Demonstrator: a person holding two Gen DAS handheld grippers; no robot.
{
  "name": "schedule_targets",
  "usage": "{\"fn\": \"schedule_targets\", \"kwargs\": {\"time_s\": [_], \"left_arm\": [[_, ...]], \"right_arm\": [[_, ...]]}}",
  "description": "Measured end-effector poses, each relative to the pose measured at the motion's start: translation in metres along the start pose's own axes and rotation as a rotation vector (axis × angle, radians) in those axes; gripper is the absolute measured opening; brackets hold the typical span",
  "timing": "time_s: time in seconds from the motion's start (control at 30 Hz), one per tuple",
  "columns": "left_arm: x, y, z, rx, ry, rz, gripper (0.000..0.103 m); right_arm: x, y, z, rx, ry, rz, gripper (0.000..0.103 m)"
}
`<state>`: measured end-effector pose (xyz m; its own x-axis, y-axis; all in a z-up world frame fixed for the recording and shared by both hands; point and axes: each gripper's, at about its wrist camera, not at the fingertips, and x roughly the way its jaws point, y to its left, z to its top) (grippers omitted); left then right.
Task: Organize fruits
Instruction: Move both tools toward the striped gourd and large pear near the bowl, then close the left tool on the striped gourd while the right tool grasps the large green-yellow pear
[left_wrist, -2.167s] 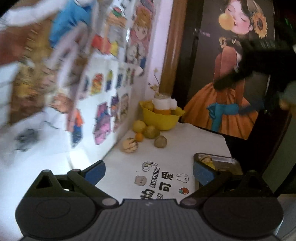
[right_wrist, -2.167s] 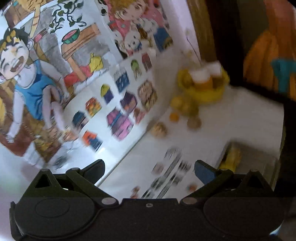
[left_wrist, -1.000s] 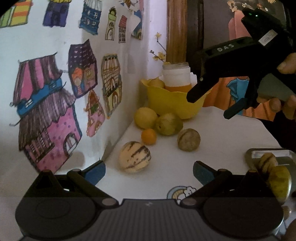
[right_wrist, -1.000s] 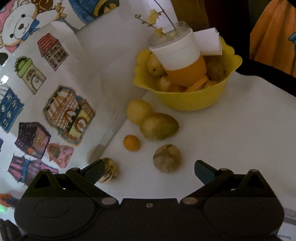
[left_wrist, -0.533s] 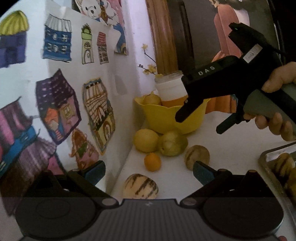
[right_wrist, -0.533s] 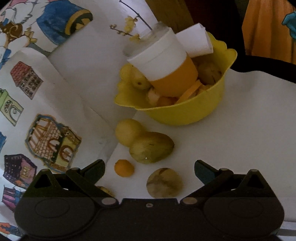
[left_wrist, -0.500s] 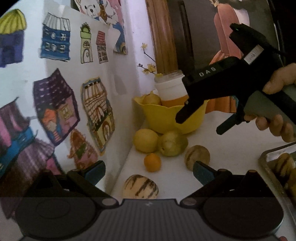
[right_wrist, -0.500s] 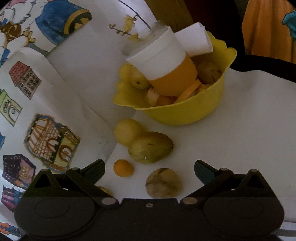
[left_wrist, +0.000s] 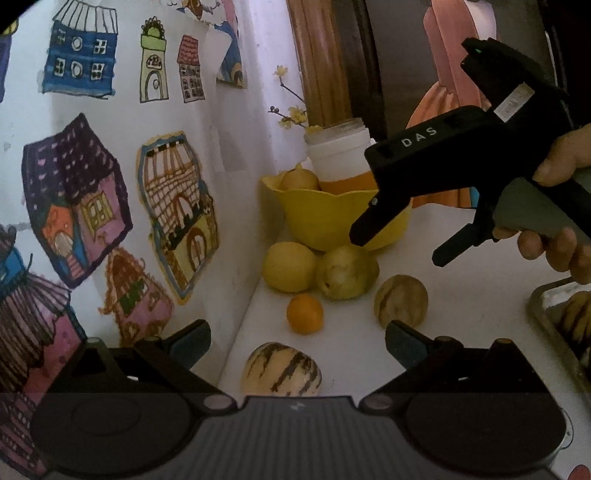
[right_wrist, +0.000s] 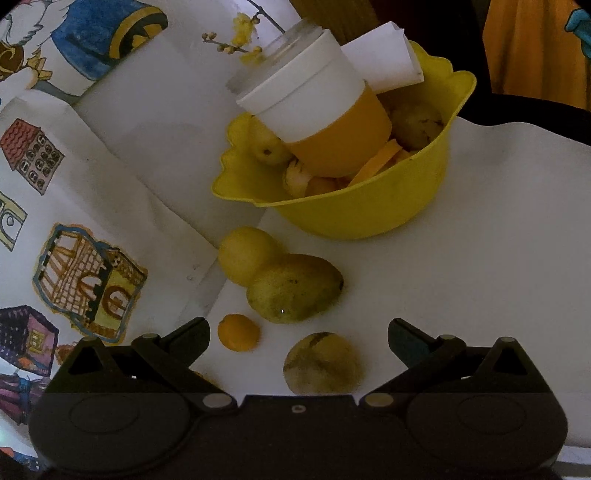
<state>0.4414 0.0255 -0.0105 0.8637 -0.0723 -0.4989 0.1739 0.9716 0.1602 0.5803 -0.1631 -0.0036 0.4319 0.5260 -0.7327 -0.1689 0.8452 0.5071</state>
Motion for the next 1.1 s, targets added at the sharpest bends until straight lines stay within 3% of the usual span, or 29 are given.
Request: {"fn": "schedule_targets", "kwargs": {"time_s": [0.4,1.1], "left_arm": [[-0.001,-0.009,-0.011,0.03,0.013,0.069,0.098],[0.019,0.007,-0.024,-0.066,0.077,0.056,0.079]], "right_arm": [[0.028,0.004,-0.001,-0.004,-0.051,0.029,0.094],[0.058,0.016,-0.002,-0.042,-0.095,-0.033,0.082]]}}
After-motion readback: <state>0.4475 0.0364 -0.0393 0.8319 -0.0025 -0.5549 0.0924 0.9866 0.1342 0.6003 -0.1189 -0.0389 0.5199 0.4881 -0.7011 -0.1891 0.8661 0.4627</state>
